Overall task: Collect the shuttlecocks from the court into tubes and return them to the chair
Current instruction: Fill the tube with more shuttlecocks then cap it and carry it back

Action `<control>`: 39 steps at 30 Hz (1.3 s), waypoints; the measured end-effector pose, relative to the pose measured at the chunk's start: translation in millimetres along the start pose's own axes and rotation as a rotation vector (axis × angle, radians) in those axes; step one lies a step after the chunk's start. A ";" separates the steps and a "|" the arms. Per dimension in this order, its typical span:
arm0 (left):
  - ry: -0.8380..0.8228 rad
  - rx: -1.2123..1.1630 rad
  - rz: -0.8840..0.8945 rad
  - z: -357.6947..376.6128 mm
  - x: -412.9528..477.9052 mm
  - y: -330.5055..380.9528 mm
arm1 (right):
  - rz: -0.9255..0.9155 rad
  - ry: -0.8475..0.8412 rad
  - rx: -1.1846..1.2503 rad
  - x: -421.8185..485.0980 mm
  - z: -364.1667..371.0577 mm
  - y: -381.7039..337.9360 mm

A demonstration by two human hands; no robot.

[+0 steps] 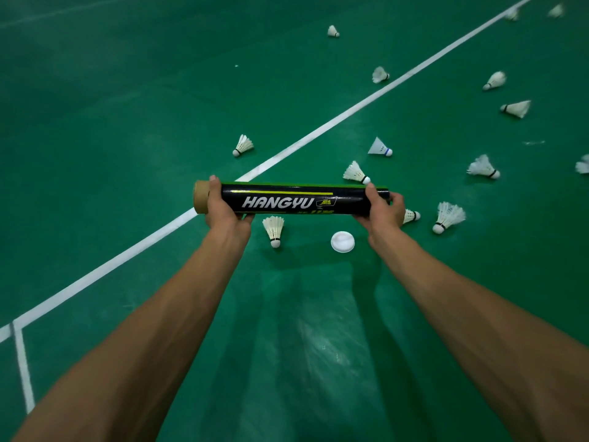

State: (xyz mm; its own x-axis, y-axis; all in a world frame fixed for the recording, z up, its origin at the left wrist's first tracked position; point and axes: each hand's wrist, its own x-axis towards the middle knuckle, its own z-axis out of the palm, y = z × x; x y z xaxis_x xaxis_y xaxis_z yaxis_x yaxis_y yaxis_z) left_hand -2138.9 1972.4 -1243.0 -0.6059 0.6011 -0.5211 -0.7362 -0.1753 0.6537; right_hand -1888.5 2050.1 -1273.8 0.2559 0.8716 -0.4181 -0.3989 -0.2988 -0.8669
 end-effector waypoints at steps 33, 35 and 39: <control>0.154 0.041 0.087 -34.0 22.8 19.5 | 0.015 -0.324 -1.299 42.2 -29.5 80.0; 0.163 0.038 0.078 -43.1 28.2 18.0 | -0.057 -0.399 -1.493 48.0 -30.1 94.7; 0.154 0.029 0.070 -52.9 36.6 16.1 | -0.170 -0.426 -1.678 46.0 -28.2 105.5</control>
State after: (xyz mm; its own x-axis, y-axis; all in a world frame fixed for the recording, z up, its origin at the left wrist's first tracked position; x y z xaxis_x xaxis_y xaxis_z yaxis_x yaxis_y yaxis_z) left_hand -2188.9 1950.4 -1280.6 -0.6961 0.4612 -0.5502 -0.6828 -0.1887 0.7058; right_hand -1894.1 2047.7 -1392.1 -0.1463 0.8837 -0.4447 0.9471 -0.0047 -0.3209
